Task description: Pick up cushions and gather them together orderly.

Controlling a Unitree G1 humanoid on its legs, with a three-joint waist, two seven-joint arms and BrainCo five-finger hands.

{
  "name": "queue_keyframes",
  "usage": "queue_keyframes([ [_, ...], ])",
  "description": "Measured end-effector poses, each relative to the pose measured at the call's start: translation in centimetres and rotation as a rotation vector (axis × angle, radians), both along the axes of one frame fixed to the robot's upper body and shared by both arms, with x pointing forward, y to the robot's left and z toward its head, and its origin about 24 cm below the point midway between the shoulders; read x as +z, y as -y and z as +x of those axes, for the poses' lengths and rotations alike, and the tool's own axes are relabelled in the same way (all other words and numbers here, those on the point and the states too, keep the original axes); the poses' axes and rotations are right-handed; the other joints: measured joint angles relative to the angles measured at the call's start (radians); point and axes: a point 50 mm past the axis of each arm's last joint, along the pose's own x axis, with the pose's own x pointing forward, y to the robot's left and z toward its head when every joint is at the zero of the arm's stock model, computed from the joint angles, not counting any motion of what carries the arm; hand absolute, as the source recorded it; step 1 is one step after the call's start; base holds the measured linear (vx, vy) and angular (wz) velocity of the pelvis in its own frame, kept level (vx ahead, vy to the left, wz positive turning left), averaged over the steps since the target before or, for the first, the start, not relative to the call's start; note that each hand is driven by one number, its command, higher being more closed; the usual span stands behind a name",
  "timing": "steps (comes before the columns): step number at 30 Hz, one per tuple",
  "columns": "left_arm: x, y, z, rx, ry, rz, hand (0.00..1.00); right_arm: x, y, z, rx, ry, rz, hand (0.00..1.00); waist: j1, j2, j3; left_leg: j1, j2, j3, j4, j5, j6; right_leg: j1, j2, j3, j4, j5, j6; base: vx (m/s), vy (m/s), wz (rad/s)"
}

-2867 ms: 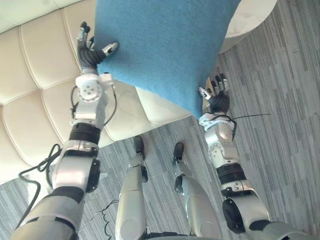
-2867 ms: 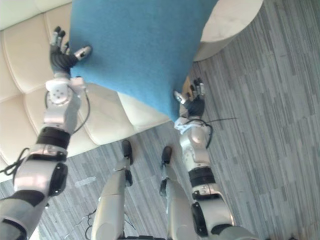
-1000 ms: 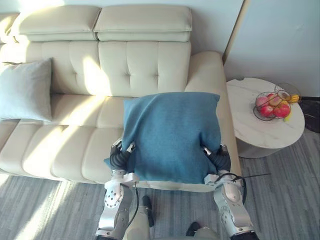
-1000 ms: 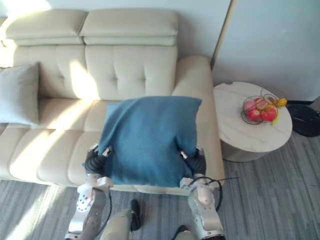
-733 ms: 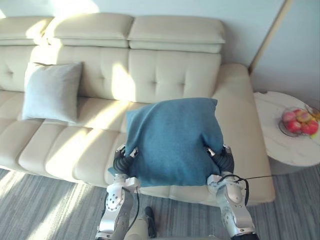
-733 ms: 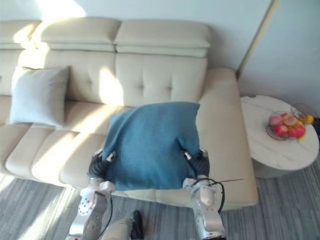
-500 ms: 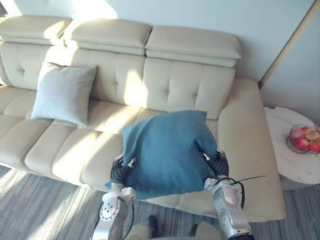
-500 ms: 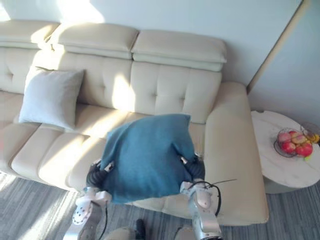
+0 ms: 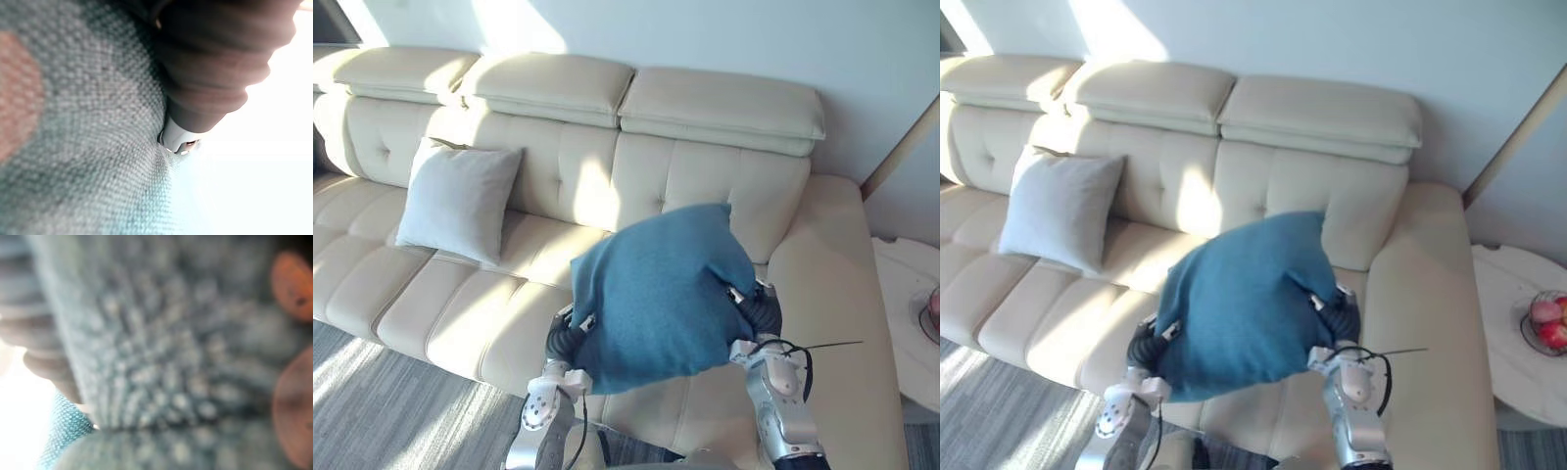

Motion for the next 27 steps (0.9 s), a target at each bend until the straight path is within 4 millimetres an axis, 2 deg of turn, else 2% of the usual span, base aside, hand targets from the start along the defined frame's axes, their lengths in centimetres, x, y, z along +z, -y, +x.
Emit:
queue_keyframes([
  [2,0.1,0.0,0.2,-0.013,0.006,0.01,1.0,-0.4,0.1,-0.2,-0.019,-0.016,0.004,1.0,-0.011,-0.012,-0.006,0.048,-0.035,0.001,-0.1,0.003,-0.018,0.003,-0.027,0.014,-0.021,0.013,0.024,0.14,0.277,-0.08],
  [4,0.0,-0.1,0.0,-0.028,0.002,0.026,1.0,-0.7,0.1,-0.5,-0.027,-0.029,0.005,1.0,-0.008,-0.024,-0.005,0.101,-0.077,0.026,-0.171,0.028,0.002,0.022,-0.064,0.032,-0.042,0.025,0.046,0.08,0.195,-0.09],
  [5,0.0,-0.1,0.0,-0.035,0.0,0.03,1.0,-0.9,0.2,-0.8,-0.034,-0.039,0.005,1.0,-0.007,-0.024,-0.005,0.135,-0.1,0.043,-0.203,0.036,0.012,0.044,-0.086,0.043,-0.058,0.029,0.067,0.07,0.159,-0.1],
  [7,0.0,-0.1,0.0,-0.038,0.002,0.034,1.0,-1.2,0.2,-1.1,-0.039,-0.054,0.008,1.0,-0.009,-0.02,-0.008,0.159,-0.12,0.048,-0.223,0.039,0.017,0.062,-0.103,0.051,-0.07,0.032,0.076,0.06,0.121,-0.04],
  [14,0.2,0.4,0.1,-0.074,0.015,0.06,1.0,-1.7,0.8,-1.2,-0.062,-0.081,-0.043,1.0,-0.013,-0.02,-0.008,0.166,-0.121,0.086,-0.278,0.06,0.018,0.02,-0.098,0.092,-0.07,0.04,0.08,0.0,0.011,-0.17],
  [17,1.4,0.6,1.6,-0.084,0.074,0.095,1.0,-1.1,1.0,0.3,-0.064,-0.062,-0.108,1.0,-0.013,-0.02,0.001,0.094,-0.111,0.109,-0.279,0.076,0.017,-0.069,-0.088,0.117,-0.068,0.068,0.071,-0.06,-0.011,-0.29],
  [20,4.7,1.0,4.9,-0.058,0.212,0.135,1.0,2.3,0.9,4.1,-0.079,0.053,-0.181,1.0,-0.015,-0.022,0.064,-0.015,-0.107,0.129,-0.259,0.098,0.024,-0.184,-0.087,0.141,-0.066,0.111,0.069,-0.15,0.017,-0.25],
  [21,6.8,0.9,6.6,-0.021,0.287,0.143,1.0,4.7,0.6,6.1,-0.091,0.13,-0.215,1.0,-0.015,-0.021,0.093,-0.074,-0.107,0.138,-0.243,0.106,0.029,-0.242,-0.087,0.155,-0.064,0.132,0.069,-0.21,0.033,-0.23],
  [22,7.8,0.7,7.3,-0.001,0.321,0.146,1.0,5.8,0.3,6.9,-0.094,0.168,-0.215,1.0,-0.013,-0.021,0.106,-0.095,-0.106,0.143,-0.236,0.107,0.031,-0.266,-0.087,0.161,-0.064,0.14,0.068,-0.18,0.022,-0.23],
  [24,10.8,0.2,9.2,0.059,0.422,0.155,1.0,9.8,-0.5,9.1,-0.1,0.295,-0.228,1.0,-0.009,-0.02,0.142,-0.149,-0.107,0.156,-0.228,0.12,0.038,-0.326,-0.09,0.176,-0.063,0.165,0.069,-0.14,0.01,-0.19],
  [27,16.9,-1.0,12.2,0.148,0.608,0.206,1.0,16.7,-1.7,12.2,-0.128,0.467,-0.261,1.0,-0.004,-0.02,0.174,-0.231,-0.109,0.16,-0.23,0.147,0.044,-0.411,-0.091,0.184,-0.064,0.194,0.068,-0.13,0.008,-0.05],
])
